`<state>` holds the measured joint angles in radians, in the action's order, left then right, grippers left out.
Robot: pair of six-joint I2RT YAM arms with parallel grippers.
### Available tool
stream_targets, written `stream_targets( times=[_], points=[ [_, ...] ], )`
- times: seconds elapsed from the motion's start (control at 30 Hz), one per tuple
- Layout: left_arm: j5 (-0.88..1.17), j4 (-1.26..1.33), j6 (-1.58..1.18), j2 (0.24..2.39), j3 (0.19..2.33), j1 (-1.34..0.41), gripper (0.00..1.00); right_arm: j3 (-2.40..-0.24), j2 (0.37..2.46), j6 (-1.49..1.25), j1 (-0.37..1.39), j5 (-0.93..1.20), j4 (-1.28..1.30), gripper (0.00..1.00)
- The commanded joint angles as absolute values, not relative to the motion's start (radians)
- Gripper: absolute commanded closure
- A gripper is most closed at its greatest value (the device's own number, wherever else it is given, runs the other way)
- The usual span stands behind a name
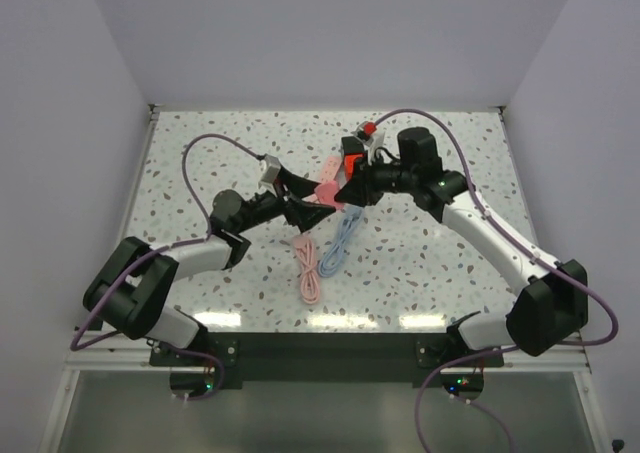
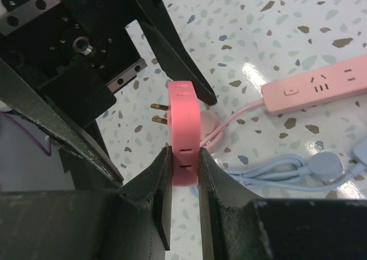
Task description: Insert the plug
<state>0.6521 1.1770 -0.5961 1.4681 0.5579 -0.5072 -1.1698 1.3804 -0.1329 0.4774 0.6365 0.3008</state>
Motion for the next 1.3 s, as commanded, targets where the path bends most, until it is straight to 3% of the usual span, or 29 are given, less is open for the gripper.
stream_targets(
  times=[0.0, 0.2, 0.53, 0.8, 1.03, 1.27],
  points=[
    [0.767, 1.327, -0.673, 1.482, 0.552, -0.511, 0.11, -1.169, 1.342, -0.121, 0.483, 0.753, 0.221, 1.0],
    [0.761, 1.299, -0.67, 1.474, 0.552, -0.509, 0.12, -1.161, 1.319, -0.127, 0.483, 0.785, 0.204, 1.0],
    [0.818, 1.339, -0.699, 1.467, 0.529, -0.509, 0.27, -1.152, 1.292, -0.124, 0.483, 0.79, 0.203, 1.0],
    [0.883, 1.5, -0.811, 1.514, 0.528, -0.505, 0.5, -1.15, 1.301, -0.112, 0.483, 0.796, 0.204, 1.0],
    [0.914, 1.609, -0.899, 1.568, 0.546, -0.48, 0.51, -1.146, 1.295, -0.086, 0.483, 0.802, 0.212, 1.0],
    [0.881, 1.5, -0.833, 1.511, 0.561, -0.472, 0.5, -1.149, 1.304, -0.074, 0.483, 0.811, 0.221, 1.0]
  ],
)
